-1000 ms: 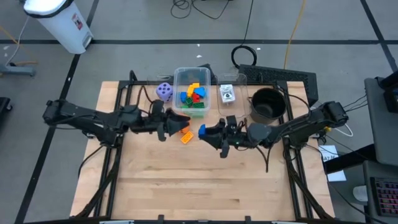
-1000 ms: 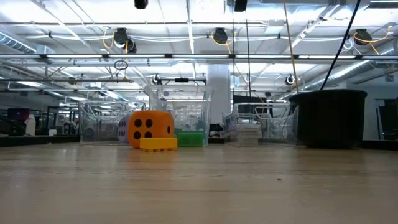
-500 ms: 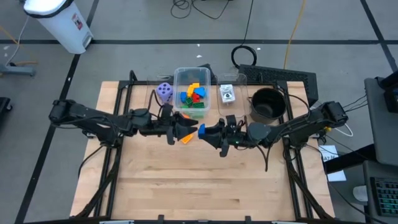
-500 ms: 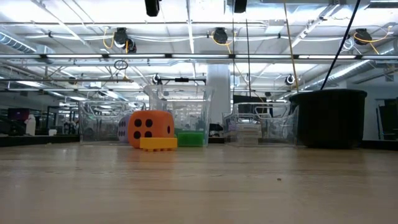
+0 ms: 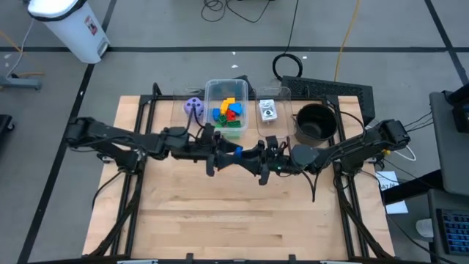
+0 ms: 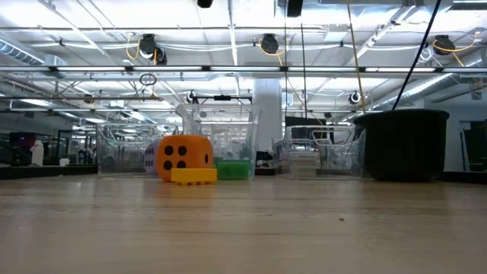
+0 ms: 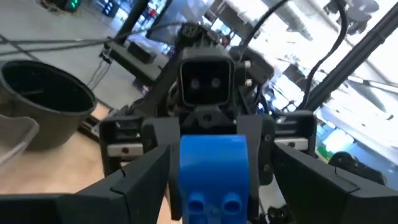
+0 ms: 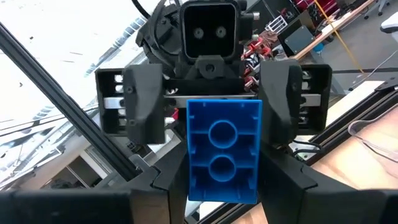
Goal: Pick & Place Toys
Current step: Put the blue four stud game piece into the middle transparent bin, then put the orange die into the left transparent bin
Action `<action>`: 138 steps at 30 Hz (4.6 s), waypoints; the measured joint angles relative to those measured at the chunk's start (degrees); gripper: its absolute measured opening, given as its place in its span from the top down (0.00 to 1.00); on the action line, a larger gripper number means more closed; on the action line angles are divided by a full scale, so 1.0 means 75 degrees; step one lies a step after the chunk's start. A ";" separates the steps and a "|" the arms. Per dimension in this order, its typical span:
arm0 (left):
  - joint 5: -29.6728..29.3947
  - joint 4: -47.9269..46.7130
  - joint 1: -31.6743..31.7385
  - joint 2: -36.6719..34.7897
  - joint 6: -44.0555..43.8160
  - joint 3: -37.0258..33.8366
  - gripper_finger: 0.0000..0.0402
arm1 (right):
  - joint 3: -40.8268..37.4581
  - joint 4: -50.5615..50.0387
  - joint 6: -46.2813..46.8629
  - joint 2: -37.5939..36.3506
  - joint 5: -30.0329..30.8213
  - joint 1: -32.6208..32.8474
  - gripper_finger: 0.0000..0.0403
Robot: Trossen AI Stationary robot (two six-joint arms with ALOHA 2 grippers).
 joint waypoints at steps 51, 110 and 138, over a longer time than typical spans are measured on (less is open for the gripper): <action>0.1212 -0.1530 0.0626 0.0290 0.1090 0.1203 0.61 | 0.0003 -0.0211 0.0032 -0.0006 -0.0932 -0.0219 0.42; 0.1721 -1.1256 0.5313 0.6796 0.6404 0.7401 0.57 | 0.0006 -0.7163 -0.0732 -0.0131 -0.1795 -0.1888 0.44; 0.2279 -1.3849 0.4984 0.6116 0.5236 1.0172 0.50 | 0.0000 -0.7199 -0.1911 -0.0177 -0.2887 -0.1960 0.44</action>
